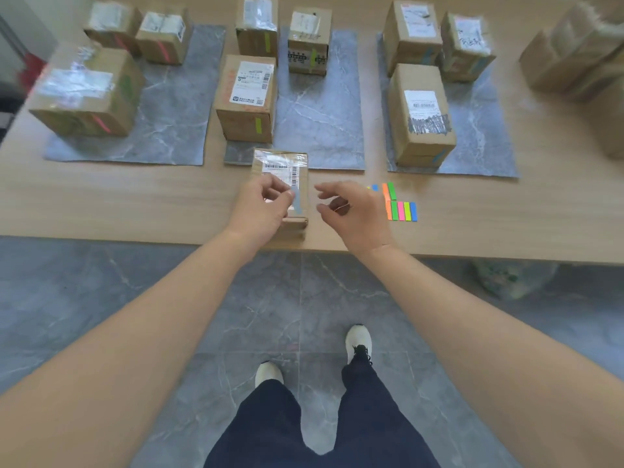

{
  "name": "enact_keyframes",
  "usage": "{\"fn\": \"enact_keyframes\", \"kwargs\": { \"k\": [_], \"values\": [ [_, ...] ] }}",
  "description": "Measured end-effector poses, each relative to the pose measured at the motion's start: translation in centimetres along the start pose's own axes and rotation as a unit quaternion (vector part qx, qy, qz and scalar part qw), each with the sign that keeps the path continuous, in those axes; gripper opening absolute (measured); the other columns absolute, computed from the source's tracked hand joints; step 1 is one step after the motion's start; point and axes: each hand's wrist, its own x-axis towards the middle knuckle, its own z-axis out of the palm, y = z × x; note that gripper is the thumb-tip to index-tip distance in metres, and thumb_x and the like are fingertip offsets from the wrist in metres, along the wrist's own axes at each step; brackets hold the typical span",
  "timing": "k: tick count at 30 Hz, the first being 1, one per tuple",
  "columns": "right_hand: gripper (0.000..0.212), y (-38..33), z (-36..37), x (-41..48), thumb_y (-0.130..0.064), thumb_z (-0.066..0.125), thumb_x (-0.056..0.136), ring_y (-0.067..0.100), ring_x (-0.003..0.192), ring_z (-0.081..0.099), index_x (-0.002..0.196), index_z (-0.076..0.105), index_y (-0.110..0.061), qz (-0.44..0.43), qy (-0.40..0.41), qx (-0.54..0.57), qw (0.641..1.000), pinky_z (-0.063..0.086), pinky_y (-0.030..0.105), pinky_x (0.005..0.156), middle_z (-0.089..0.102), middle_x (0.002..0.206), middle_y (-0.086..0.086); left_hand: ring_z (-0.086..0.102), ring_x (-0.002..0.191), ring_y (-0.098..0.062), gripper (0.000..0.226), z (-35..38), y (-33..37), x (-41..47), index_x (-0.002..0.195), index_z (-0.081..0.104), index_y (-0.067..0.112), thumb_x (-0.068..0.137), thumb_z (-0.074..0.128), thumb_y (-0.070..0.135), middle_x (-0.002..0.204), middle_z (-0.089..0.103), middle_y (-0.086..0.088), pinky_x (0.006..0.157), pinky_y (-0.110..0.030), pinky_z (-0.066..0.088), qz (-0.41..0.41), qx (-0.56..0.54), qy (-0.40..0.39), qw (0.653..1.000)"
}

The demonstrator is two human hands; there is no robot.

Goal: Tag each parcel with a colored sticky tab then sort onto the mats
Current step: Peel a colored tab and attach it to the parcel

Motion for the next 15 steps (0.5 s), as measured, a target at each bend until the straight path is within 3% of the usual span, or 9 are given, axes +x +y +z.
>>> {"fn": "enact_keyframes", "kwargs": {
  "k": [4, 6, 8, 12, 15],
  "values": [
    [0.041, -2.0, 1.0, -2.2, -0.001, 0.071, 0.089, 0.017, 0.1, 0.067, 0.127, 0.071, -0.015, 0.071, -0.084, -0.039, 0.993, 0.056, 0.037, 0.093, 0.068, 0.125, 0.001, 0.058, 0.063, -0.016, 0.01, -2.0, -2.3, -1.2, 0.084, 0.068, 0.017, 0.092, 0.069, 0.023, 0.07, 0.057, 0.004, 0.066, -0.048, 0.062, 0.025, 0.054, -0.015, 0.998],
    [0.055, -2.6, 1.3, -2.6, -0.003, 0.068, 0.09, 0.018, 0.128, 0.056, 0.141, 0.061, -0.021, 0.1, -0.141, -0.105, 0.979, 0.046, 0.037, 0.111, 0.055, 0.148, -0.002, 0.06, 0.06, -0.016, 0.01, -2.3, -3.7, -1.8, 0.078, 0.069, 0.024, 0.088, 0.07, 0.026, 0.065, 0.062, 0.006, 0.067, -0.047, 0.061, 0.028, 0.076, -0.011, 0.997],
    [0.069, -2.9, 1.5, -2.8, -0.001, 0.063, 0.091, 0.019, 0.146, 0.039, 0.154, 0.045, -0.024, 0.116, -0.191, -0.18, 0.958, 0.034, 0.034, 0.119, 0.035, 0.164, -0.005, 0.064, 0.061, -0.018, 0.011, -2.1, -5.0, -2.2, 0.075, 0.069, 0.026, 0.085, 0.072, 0.029, 0.067, 0.068, 0.005, 0.068, -0.043, 0.06, 0.026, 0.092, -0.001, 0.995],
    [0.08, -2.9, 2.3, -2.8, 0.011, 0.051, 0.09, 0.022, 0.151, 0.03, 0.161, 0.031, -0.022, 0.098, -0.249, -0.21, 0.94, 0.032, 0.037, 0.121, 0.018, 0.171, -0.006, 0.07, 0.068, -0.023, 0.007, -0.9, -6.8, -2.4, 0.079, 0.073, 0.022, 0.086, 0.075, 0.023, 0.072, 0.071, -0.004, 0.058, -0.044, 0.062, 0.023, 0.078, 0.001, 0.997],
    [0.083, -2.2, 3.2, -2.7, 0.015, 0.049, 0.089, 0.025, 0.151, 0.031, 0.161, 0.031, -0.023, 0.09, -0.253, -0.206, 0.941, 0.036, 0.041, 0.119, 0.016, 0.171, -0.006, 0.066, 0.066, -0.015, 0.006, 0.1, -7.5, -2.3, 0.086, 0.075, 0.014, 0.089, 0.074, 0.019, 0.075, 0.071, -0.006, 0.051, -0.041, 0.061, 0.019, 0.066, 0.002, 0.998]
  ]
}}
